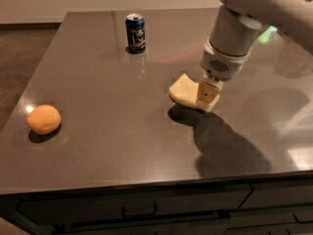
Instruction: Move sponge near pepsi can
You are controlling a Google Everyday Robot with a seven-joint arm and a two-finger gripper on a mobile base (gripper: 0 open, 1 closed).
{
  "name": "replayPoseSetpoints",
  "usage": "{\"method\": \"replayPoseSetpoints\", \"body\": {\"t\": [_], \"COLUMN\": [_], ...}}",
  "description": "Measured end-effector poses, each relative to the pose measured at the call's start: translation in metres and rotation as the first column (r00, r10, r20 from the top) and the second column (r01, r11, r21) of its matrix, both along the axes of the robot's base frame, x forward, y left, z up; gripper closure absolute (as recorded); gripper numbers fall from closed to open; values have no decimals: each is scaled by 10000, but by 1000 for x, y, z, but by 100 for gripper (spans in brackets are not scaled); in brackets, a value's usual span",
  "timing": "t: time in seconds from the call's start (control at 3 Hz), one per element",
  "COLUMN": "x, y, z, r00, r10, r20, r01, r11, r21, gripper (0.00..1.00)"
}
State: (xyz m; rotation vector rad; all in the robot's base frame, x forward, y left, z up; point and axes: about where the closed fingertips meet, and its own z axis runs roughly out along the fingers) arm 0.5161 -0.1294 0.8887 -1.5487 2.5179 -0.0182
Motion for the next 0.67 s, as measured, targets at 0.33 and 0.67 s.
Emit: {"method": "replayPoseSetpoints", "body": {"t": [0.33,0.67], "x": [44,87], "y": [18,35], "z": [3,10], "r00": [9973,9943], "r10": [-732,-1070], "r20": [-101,36], "r01": [726,1070], "r11": [9958,9924], "r21": [-554,-603], "gripper": [100,100]}}
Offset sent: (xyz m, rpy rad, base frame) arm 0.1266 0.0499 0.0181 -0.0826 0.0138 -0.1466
